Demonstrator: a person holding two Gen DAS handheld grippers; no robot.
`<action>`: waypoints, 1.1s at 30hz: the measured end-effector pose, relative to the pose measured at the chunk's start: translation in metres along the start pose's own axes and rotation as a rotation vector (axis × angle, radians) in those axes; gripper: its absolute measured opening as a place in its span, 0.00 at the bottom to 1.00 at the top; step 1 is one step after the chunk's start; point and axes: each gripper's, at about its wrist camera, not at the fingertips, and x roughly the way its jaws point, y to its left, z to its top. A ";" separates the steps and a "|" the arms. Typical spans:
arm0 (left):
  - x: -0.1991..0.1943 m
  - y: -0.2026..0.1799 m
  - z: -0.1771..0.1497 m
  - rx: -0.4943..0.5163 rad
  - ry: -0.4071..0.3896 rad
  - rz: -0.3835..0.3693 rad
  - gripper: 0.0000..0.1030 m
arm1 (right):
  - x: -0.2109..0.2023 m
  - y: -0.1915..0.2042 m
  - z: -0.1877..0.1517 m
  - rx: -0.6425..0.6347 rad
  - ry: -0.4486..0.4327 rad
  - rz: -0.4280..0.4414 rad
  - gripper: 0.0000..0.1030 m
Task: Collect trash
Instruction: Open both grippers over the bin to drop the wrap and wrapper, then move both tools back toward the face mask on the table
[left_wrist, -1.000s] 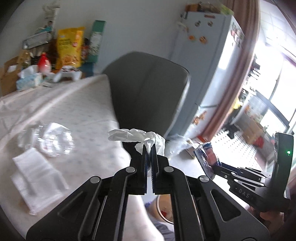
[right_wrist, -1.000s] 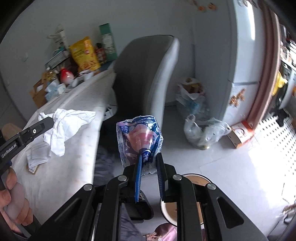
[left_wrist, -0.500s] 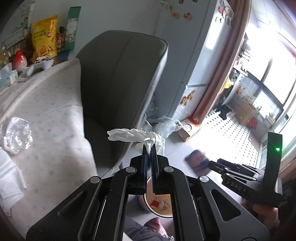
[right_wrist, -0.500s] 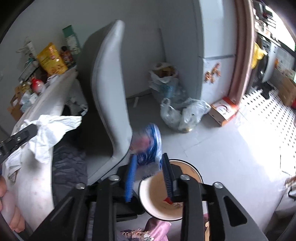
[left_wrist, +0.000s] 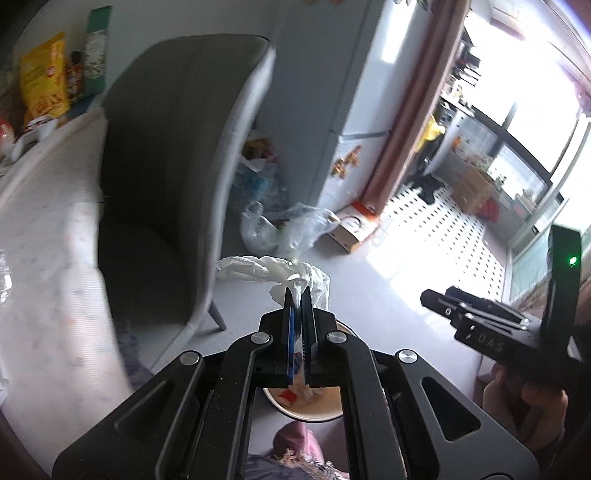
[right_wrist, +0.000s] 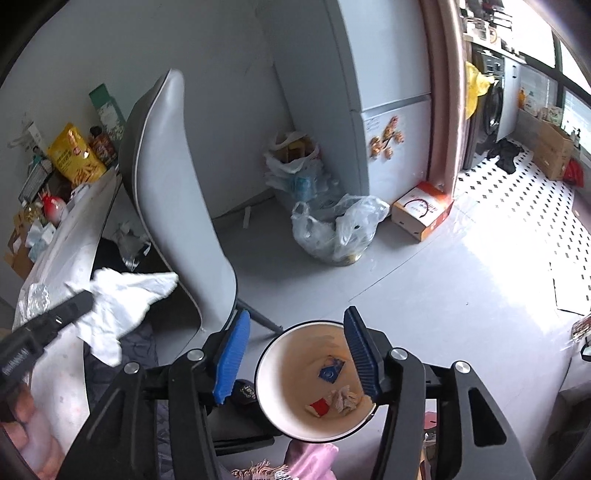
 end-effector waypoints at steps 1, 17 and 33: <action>0.003 -0.004 0.000 0.005 0.007 -0.007 0.04 | -0.003 -0.003 0.001 0.004 -0.008 -0.005 0.56; 0.070 -0.020 -0.008 -0.028 0.173 -0.189 0.54 | -0.029 -0.043 0.007 0.079 -0.066 -0.048 0.65; -0.045 0.060 0.009 -0.170 -0.053 -0.075 0.94 | -0.027 0.020 0.009 -0.017 -0.068 0.058 0.88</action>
